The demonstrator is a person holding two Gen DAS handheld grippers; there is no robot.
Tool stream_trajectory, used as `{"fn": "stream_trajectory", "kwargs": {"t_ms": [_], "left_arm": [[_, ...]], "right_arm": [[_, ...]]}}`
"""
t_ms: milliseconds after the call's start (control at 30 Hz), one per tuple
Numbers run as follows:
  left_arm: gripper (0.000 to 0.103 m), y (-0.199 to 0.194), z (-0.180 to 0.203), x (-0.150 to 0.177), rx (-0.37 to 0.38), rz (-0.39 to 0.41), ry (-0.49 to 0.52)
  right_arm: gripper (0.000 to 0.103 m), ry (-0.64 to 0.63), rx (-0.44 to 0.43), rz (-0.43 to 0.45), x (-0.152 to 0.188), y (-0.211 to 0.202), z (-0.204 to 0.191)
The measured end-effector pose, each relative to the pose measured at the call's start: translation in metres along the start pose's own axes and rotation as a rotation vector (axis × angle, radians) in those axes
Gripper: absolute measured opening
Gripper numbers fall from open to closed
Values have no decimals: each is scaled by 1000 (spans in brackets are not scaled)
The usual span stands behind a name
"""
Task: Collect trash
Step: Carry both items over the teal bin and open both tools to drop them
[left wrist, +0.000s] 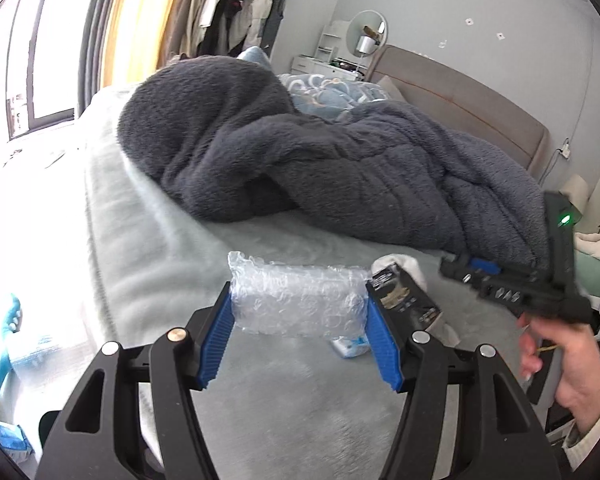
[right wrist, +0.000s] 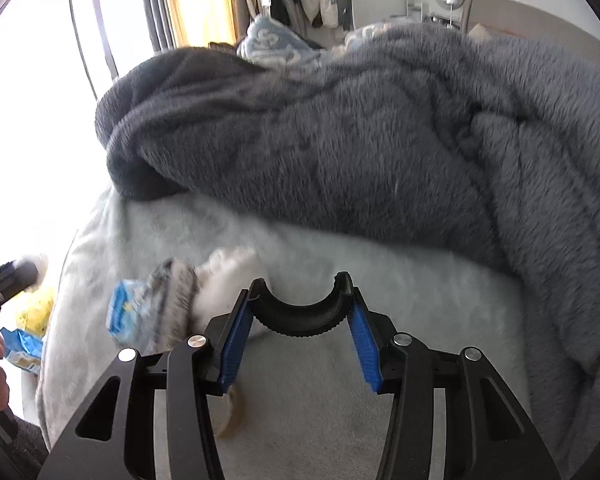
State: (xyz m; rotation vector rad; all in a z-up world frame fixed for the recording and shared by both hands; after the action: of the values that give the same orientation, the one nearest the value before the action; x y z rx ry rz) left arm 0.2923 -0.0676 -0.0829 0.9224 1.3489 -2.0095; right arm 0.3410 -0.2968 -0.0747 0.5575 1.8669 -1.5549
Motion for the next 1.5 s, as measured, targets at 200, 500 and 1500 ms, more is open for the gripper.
{"fn": "stream_trajectory", "kwargs": {"t_ms": [200, 500, 1500], "left_arm": [[64, -9, -25, 21, -71, -47, -9], [64, -24, -82, 64, -163, -143, -129], [65, -35, -219, 213, -311, -650, -355]], "right_arm": [[49, 9, -79, 67, -7, -16, -26], [49, 3, -208, 133, -12, -28, -95], [49, -255, -471, -14, 51, -18, -330]]}}
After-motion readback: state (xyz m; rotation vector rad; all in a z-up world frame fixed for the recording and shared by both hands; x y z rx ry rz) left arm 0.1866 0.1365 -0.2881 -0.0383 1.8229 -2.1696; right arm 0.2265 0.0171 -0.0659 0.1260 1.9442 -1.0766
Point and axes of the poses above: each gripper's, at about its wrist camera, not at the fingertips, and y roughly the way its jaws point, z to its right, x to its underside, the point moved 4 cm from there along y, roughly the way its jaws point, and after that the axes turned 3 degrees about z, right-handed, at the moved point
